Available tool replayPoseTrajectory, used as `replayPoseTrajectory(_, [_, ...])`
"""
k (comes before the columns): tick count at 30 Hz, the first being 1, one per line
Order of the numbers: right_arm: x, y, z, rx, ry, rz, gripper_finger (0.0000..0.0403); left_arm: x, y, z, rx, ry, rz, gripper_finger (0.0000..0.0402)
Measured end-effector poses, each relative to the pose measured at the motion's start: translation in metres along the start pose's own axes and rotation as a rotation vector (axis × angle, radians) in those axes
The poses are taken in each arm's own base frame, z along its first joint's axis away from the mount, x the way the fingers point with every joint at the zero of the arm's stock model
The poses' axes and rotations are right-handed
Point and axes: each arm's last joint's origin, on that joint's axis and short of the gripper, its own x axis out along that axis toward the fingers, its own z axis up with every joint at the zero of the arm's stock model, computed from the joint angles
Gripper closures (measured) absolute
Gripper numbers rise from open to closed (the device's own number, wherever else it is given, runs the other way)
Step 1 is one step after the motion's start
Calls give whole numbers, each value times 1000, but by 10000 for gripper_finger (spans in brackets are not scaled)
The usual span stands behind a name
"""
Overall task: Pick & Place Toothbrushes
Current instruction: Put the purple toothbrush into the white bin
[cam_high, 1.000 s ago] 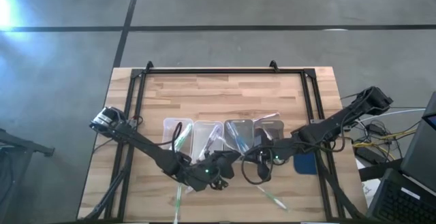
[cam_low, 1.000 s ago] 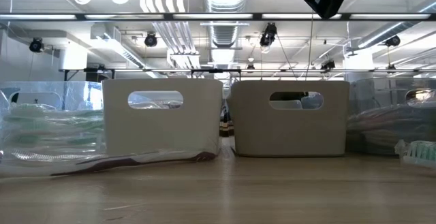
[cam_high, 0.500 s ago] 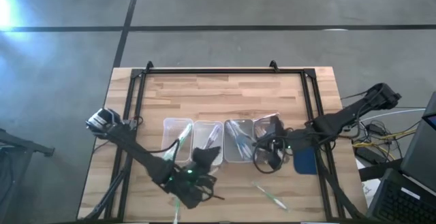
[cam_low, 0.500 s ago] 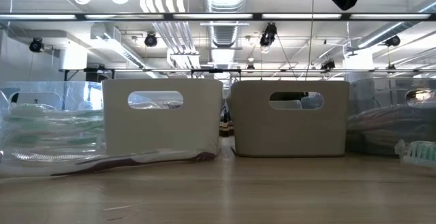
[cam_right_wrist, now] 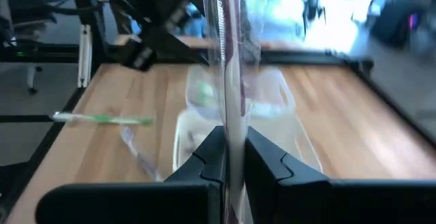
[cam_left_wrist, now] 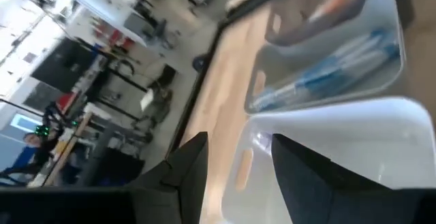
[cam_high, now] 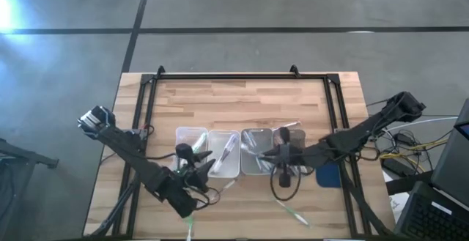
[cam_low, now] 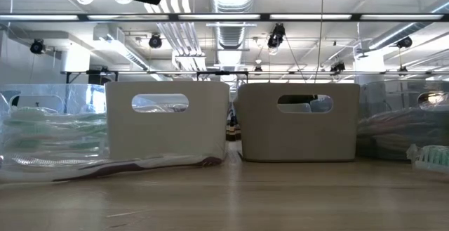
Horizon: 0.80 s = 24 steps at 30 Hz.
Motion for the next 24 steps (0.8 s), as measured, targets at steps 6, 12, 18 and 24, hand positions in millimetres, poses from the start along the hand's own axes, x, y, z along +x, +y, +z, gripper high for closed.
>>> replayPoseTrajectory(6, [26,16,1,-147,-150,12,380,2,-6,-26,-143,-114,-63,241])
replayPoseTrajectory(12, [49,27,-10,-288,-216,1,380,4,3,-58,-328,-423,-359,254])
replayPoseTrajectory(18, [60,34,-10,-331,-285,-2,380,-1,41,-80,-540,-851,-380,264])
replayPoseTrajectory(24, [63,35,-10,-321,-301,-5,380,-3,51,-69,-469,-1019,-428,264])
